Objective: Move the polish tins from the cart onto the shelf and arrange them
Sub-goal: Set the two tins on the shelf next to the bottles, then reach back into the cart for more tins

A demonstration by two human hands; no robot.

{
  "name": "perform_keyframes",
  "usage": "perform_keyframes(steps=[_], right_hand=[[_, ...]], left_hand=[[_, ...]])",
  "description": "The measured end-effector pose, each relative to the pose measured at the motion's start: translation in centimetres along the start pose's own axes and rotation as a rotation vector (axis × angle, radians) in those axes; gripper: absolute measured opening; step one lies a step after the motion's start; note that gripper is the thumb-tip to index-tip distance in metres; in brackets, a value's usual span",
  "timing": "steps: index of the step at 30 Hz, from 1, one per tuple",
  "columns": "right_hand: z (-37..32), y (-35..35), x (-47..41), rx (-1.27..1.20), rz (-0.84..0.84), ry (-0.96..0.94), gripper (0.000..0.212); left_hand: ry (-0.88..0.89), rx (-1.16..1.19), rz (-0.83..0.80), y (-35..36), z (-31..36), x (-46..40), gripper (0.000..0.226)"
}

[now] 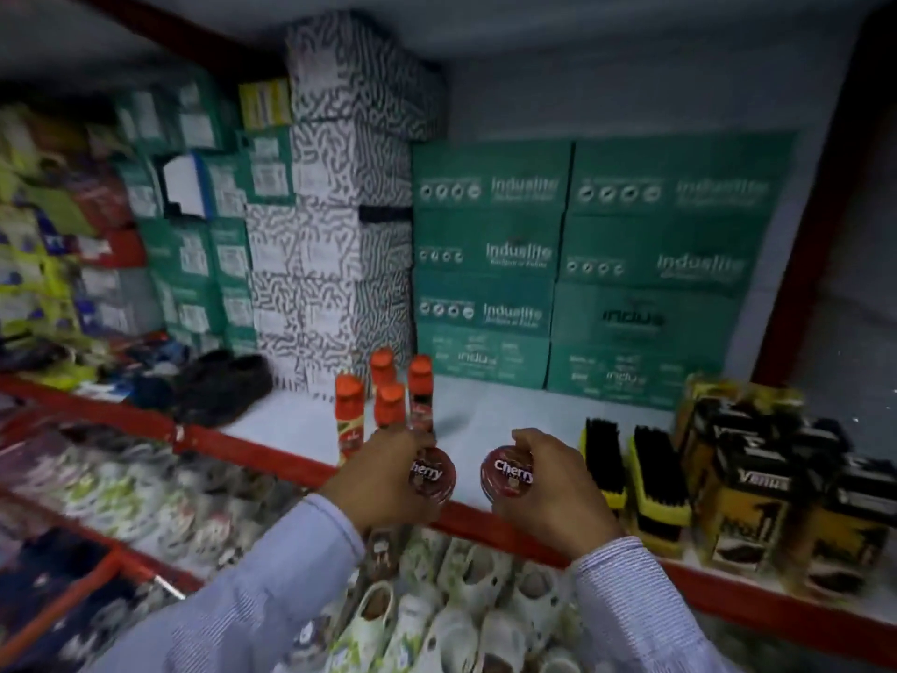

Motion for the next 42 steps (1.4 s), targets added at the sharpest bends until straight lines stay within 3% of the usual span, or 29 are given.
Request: perform_keyframes(steps=[7, 14, 18, 24, 29, 34, 37, 42], right_hand=[[3.6, 2.8, -6.7, 0.037, -0.016, 0.155, 0.092], [7.0, 5.8, -10.5, 0.161, -0.099, 0.216, 0.076], [8.3, 6.9, -10.8, 0.202, -0.133, 0.244, 0.069], [7.8, 6.5, -9.6, 0.178, -0.167, 0.200, 0.085], [3.3, 2.3, -3.9, 0.088, 0.104, -0.081, 0.090], [0.6, 2.5, 6.3, 0.061, 0.198, -0.324, 0.086], [2.6, 6.6, 12.8, 0.105, 0.122, -0.354, 0.085], [8.9, 17.0, 23.7, 0.183, -0.197, -0.282, 0.088]], left_hand=[[-0.065, -0.007, -0.088, 5.2, 0.1, -9.2, 0.054], [-0.164, -0.026, -0.196, 10.3, -2.0, -12.8, 0.080], [-0.181, -0.030, -0.231, 12.2, -2.9, -13.5, 0.077], [-0.151, -0.040, -0.218, 11.3, -2.0, -12.5, 0.079], [0.069, 0.039, 0.023, 6.1, 2.1, -6.9, 0.077], [0.234, -0.002, 0.245, 5.6, 2.6, 5.1, 0.075], [0.201, -0.101, 0.217, 9.3, 0.4, 12.8, 0.073], [0.000, -0.107, -0.067, 20.0, -5.5, 24.7, 0.080]])
Point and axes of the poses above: each hand's wrist, its own x-axis away from the middle knuckle, its own y-axis out of the palm, z = x × y, the point moved 9 cm from there along -x, towards the middle knuckle, and after that the axes turned 10 degrees about z, right-handed, at the moved point
